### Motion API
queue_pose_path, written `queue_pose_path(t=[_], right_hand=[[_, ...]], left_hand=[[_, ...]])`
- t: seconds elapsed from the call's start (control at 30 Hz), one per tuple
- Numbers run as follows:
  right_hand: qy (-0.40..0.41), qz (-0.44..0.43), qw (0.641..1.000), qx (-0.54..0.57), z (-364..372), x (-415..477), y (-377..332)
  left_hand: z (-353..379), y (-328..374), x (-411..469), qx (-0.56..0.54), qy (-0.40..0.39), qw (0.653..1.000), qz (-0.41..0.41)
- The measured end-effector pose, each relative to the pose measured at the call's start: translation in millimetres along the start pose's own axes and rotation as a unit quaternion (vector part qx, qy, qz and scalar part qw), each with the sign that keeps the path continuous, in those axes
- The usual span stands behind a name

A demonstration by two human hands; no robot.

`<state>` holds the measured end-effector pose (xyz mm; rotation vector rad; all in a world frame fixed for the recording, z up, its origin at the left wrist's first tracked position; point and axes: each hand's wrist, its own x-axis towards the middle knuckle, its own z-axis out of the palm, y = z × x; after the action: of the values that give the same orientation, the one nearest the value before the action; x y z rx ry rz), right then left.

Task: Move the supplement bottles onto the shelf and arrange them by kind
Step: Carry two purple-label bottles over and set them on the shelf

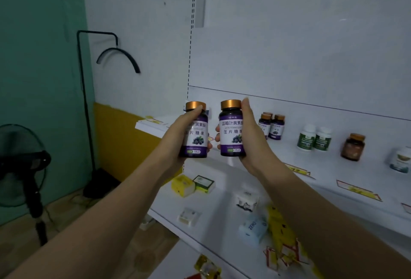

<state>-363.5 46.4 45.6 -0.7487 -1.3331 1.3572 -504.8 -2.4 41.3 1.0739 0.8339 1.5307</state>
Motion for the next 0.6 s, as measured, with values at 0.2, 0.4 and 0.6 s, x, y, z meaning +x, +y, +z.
queue_pose_path(t=[0.2, 0.4, 0.6], right_hand=[[-0.02, -0.02, 0.999, -0.031, -4.6, 48.9, 7.2], [0.048, -0.049, 0.995, -0.067, -60.1, 106.9, 10.6], [0.181, -0.051, 0.975, -0.121, -127.1, 150.3, 3.1]], left_hand=[[-18.2, -12.8, 61.7, 0.054, -0.03, 0.998, 0.003], [8.4, -41.3, 148.8, 0.074, -0.074, 0.995, -0.008], [52.1, -67.6, 223.9, 0.101, -0.139, 0.985, -0.018]])
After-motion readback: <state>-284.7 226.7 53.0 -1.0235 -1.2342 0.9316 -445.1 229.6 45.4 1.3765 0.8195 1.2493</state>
